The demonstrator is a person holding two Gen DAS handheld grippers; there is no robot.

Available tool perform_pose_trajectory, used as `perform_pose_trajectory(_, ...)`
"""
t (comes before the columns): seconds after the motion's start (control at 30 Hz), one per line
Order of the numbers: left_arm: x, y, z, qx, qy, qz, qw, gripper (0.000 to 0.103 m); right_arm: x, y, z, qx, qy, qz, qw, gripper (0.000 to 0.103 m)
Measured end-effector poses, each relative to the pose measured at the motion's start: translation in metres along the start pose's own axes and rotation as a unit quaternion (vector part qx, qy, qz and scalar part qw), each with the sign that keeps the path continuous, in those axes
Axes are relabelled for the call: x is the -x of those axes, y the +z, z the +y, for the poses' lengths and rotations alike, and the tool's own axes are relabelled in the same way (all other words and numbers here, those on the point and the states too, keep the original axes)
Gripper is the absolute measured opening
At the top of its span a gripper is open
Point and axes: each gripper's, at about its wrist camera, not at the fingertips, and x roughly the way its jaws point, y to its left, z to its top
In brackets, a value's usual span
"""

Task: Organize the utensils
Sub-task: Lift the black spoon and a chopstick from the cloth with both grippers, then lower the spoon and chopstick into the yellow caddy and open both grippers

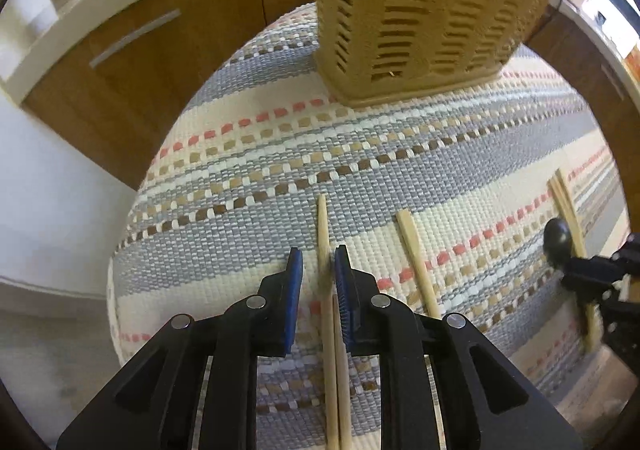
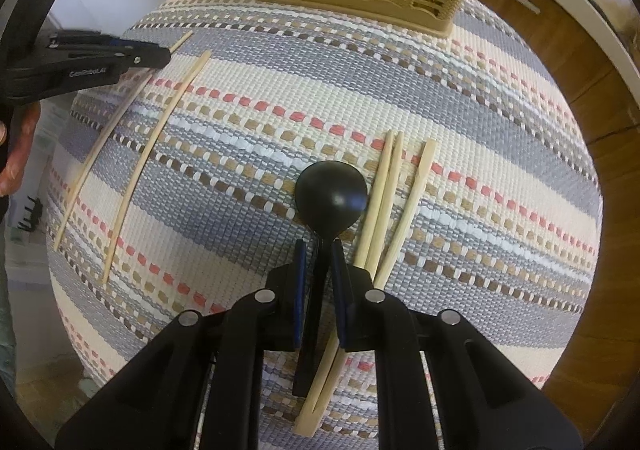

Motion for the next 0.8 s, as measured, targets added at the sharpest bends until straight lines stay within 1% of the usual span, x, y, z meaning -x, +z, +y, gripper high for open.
perform_pose_trajectory(0.03,0.001,-0.001,-0.004,-0.009,0.002,-0.001,1.0,0.004,0.0,0.0,0.004,0.004,-0.001,-0.002,1.0,0.005)
perform_pose_trajectory(0.13,0.005,-0.004,-0.016,-0.021,0.001,-0.009,0.9997,0.004,0.001,0.001,0.011,0.002,0.019,-0.004,1.0,0.005)
perform_pose_trajectory(0.2,0.02,-0.005,-0.02,-0.026,-0.021,-0.05,0.9982,0.003,0.003,0.003,0.013,0.001,0.036,-0.014,0.999,0.005)
perform_pose_trajectory(0.3,0.045,-0.003,-0.017,-0.015,-0.079,-0.088,0.9929,0.003,0.014,0.006,0.015,0.0,0.056,-0.035,0.998,0.005)
perform_pose_trajectory(0.33,0.054,-0.003,-0.015,-0.013,-0.093,-0.102,0.9904,0.003,0.022,0.009,0.015,0.0,0.068,-0.05,0.996,0.005)
perform_pose_trajectory(0.37,0.068,-0.003,-0.012,-0.012,-0.104,-0.122,0.987,0.003,0.028,0.011,0.015,0.001,0.074,-0.06,0.995,0.005)
perform_pose_trajectory(0.4,0.08,-0.002,-0.012,-0.011,-0.11,-0.139,0.9841,0.003,0.039,0.013,0.015,0.003,0.083,-0.079,0.993,0.005)
perform_pose_trajectory(0.47,0.104,-0.003,-0.011,-0.01,-0.116,-0.171,0.9783,0.003,0.057,0.019,0.014,0.006,0.094,-0.111,0.989,0.005)
perform_pose_trajectory(0.5,0.116,-0.002,-0.008,-0.008,-0.121,-0.189,0.9744,0.003,0.071,0.023,0.013,0.008,0.099,-0.134,0.986,0.005)
perform_pose_trajectory(0.57,0.141,0.004,-0.007,-0.002,-0.133,-0.231,0.9639,0.003,0.089,0.028,0.009,0.01,0.107,-0.164,0.981,0.005)
perform_pose_trajectory(0.6,0.149,0.006,-0.007,-0.001,-0.134,-0.246,0.9601,0.003,0.1,0.032,0.007,0.01,0.111,-0.185,0.976,0.005)
perform_pose_trajectory(0.63,0.162,0.01,-0.006,0.0,-0.136,-0.27,0.9531,0.003,0.113,0.037,0.003,0.01,0.113,-0.206,0.972,0.005)
perform_pose_trajectory(0.67,0.169,0.021,-0.01,0.001,-0.138,-0.285,0.9486,0.003,0.124,0.042,0.0,0.009,0.117,-0.228,0.967,0.005)
perform_pose_trajectory(0.7,0.179,0.027,-0.009,0.004,-0.141,-0.305,0.9419,0.003,0.135,0.043,-0.004,0.008,0.119,-0.245,0.962,0.005)
perform_pose_trajectory(0.73,0.187,0.03,-0.009,0.007,-0.141,-0.317,0.9378,0.003,0.145,0.048,-0.009,0.006,0.119,-0.267,0.956,0.005)
perform_pose_trajectory(0.77,0.196,0.041,-0.006,0.013,-0.141,-0.336,0.931,0.003,0.152,0.051,-0.014,0.004,0.119,-0.282,0.952,0.005)
perform_pose_trajectory(0.8,0.203,0.045,-0.007,0.017,-0.142,-0.353,0.9247,0.003,0.162,0.059,-0.02,0.0,0.118,-0.305,0.945,0.005)
